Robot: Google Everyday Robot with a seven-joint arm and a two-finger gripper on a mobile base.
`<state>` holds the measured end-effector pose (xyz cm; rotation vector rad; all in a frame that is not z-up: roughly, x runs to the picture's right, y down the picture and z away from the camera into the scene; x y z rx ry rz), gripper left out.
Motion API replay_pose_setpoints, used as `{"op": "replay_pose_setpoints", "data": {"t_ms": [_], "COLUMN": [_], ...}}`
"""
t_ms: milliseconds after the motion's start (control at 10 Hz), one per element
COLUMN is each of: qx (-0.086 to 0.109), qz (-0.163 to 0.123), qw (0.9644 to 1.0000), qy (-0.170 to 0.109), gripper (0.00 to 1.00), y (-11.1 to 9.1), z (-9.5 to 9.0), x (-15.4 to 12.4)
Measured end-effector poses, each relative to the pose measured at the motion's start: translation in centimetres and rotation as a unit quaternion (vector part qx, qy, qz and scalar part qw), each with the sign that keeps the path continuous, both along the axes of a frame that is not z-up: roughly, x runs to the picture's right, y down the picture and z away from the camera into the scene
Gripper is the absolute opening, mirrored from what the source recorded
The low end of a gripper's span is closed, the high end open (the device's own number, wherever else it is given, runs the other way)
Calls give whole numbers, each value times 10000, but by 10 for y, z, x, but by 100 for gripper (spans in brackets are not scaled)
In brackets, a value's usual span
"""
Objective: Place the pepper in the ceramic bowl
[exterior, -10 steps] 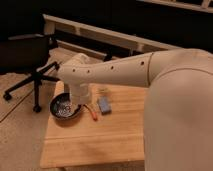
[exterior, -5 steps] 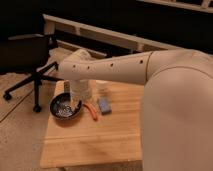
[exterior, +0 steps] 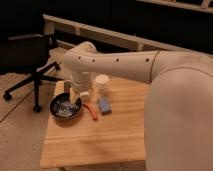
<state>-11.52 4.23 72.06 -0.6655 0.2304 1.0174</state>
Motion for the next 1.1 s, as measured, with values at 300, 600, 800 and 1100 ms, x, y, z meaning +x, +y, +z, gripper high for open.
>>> {"op": "replay_pose_setpoints", "data": {"t_ms": [300,600,800,1100], "qx": [19,491,645,891], "qz": [-139,102,504,1295], "qw": [9992,9967,9953,9876], "qy": [380,645,516,-51], "gripper": [65,65,65,65], "y": [4,-9,-5,1], "z": [6,6,6,13], "x": [36,64,65,61]}}
